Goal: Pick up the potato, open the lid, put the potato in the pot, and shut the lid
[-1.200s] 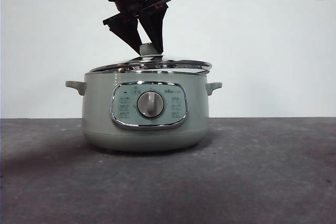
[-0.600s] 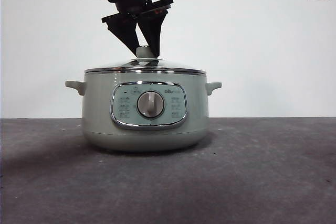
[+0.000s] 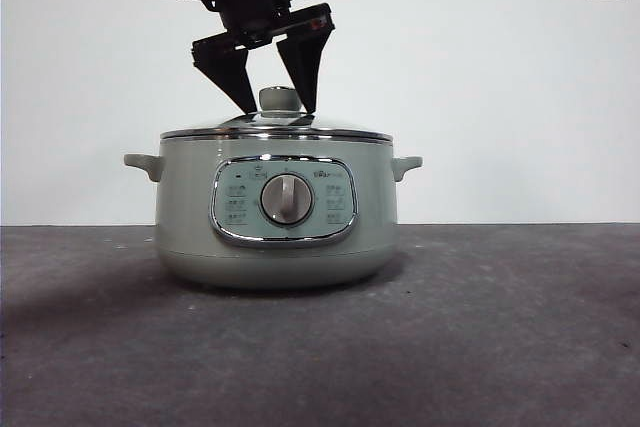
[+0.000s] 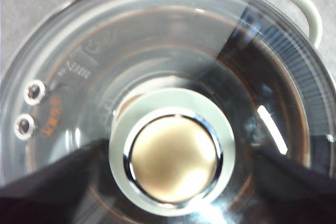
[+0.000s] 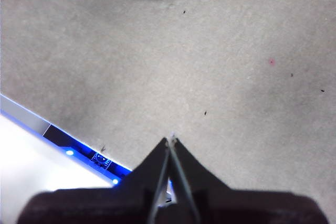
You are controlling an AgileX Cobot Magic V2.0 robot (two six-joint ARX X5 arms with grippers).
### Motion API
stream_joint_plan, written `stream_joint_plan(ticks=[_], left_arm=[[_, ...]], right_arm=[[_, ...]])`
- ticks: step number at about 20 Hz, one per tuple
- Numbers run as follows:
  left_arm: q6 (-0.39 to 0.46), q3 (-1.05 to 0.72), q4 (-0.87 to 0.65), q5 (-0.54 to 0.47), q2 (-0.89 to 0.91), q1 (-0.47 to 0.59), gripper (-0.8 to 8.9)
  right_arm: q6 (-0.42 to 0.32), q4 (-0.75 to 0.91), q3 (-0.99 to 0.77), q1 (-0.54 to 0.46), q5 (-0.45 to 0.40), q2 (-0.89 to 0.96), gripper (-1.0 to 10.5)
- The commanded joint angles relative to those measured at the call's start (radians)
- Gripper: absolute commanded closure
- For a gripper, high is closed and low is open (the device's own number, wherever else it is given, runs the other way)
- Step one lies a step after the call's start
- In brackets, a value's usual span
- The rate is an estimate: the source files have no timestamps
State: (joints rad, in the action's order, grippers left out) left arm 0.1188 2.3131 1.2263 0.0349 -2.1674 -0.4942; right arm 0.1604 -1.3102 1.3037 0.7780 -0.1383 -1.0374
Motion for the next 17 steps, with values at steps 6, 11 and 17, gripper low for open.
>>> stream_joint_plan(ticks=[6,11,17], left_arm=[[-0.007,-0.006,0.061,-0.002,0.148,-0.002,1.90],[-0.024,-0.006,0.094,0.038,0.326,-0.007,8.14],[-0.065,-0.006,0.093,0.055,0.517,-0.012,8.17]], right_arm=[[-0.006,0.003,-0.009,0.002,0.005,0.002,9.6],[-0.004,0.008,-0.008,0.002,0.004,0.002,9.6],[-0.005,0.009,-0.007,0.001,0.000,0.001,9.6]])
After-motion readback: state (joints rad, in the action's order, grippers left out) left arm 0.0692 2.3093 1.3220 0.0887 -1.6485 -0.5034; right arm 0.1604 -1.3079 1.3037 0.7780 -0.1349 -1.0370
